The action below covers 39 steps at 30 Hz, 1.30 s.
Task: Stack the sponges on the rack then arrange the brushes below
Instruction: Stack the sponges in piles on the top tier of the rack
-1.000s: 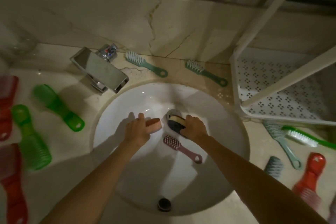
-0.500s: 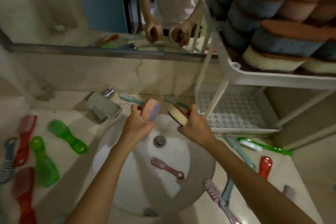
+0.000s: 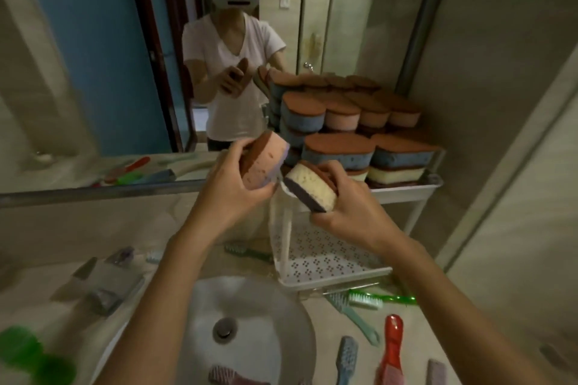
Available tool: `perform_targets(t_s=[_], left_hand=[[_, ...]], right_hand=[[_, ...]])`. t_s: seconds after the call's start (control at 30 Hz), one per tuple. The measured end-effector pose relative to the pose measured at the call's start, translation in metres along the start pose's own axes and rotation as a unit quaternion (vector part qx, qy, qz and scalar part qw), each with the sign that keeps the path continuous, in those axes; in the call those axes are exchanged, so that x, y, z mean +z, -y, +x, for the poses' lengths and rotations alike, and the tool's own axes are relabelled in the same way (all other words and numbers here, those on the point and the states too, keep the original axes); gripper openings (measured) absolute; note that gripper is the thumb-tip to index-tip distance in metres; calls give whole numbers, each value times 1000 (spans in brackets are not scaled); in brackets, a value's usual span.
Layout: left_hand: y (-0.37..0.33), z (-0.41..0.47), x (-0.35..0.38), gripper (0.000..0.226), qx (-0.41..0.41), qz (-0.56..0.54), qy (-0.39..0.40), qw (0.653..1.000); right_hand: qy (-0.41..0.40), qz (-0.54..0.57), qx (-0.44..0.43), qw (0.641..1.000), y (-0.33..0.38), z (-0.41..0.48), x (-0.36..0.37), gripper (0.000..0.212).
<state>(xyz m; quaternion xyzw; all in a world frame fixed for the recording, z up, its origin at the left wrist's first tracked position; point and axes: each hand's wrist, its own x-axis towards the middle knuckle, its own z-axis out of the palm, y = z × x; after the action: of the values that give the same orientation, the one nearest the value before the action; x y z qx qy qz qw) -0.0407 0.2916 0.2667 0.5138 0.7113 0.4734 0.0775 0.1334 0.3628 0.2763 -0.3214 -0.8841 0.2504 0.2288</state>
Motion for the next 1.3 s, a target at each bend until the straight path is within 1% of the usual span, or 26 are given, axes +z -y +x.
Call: perform_targets(t_s=[0.07,0.17,0.27,0.33,0.4,0.43,0.5,0.57,0.67,0.77,0.9,1.0,1.13,1.3], left_hand=[[-16,14,3,69,28,16,-2,999],[-40,31,10,70,60,53,-5,997],[-64,47,23,70,103,107,-1,989],[-79,59,33,73,132,154,15,979],[-90,70,43,77,155,214,39,964],[-94,74,48,79,160,248,53,954],[-99,82,57,83,162,304,86,935],[-101,86,62,87,166,347,113,916],[-100,89,67,94,169,391,130,895],[-97,91,70,98,154,419,137,884],[-92,92,74,101,146,436,123,879],[-91,93,74,101,145,431,107,884],[-88,92,74,102,153,408,94,895],[-87,92,75,102,157,428,90,885]], right_hand=[[-32,10,2,999,-5,3,-20,52],[-69,-13,12,997,-20,12,-51,61],[-114,-30,7,993,-38,21,-82,61],[-153,-62,-5,986,-50,27,-100,60],[-190,-125,-25,974,-66,35,-113,61],[-195,-160,-25,967,-75,39,-118,61],[-186,-216,-6,959,-92,45,-122,62],[-171,-250,13,953,-107,49,-120,62],[-141,-236,13,961,-118,51,-115,65],[-116,-224,-3,968,-120,50,-111,66],[-114,-223,-22,968,-117,50,-110,66],[-107,-237,-18,965,-118,50,-108,67],[-110,-227,-4,968,-120,49,-106,65],[-97,-222,-4,970,-117,51,-106,72]])
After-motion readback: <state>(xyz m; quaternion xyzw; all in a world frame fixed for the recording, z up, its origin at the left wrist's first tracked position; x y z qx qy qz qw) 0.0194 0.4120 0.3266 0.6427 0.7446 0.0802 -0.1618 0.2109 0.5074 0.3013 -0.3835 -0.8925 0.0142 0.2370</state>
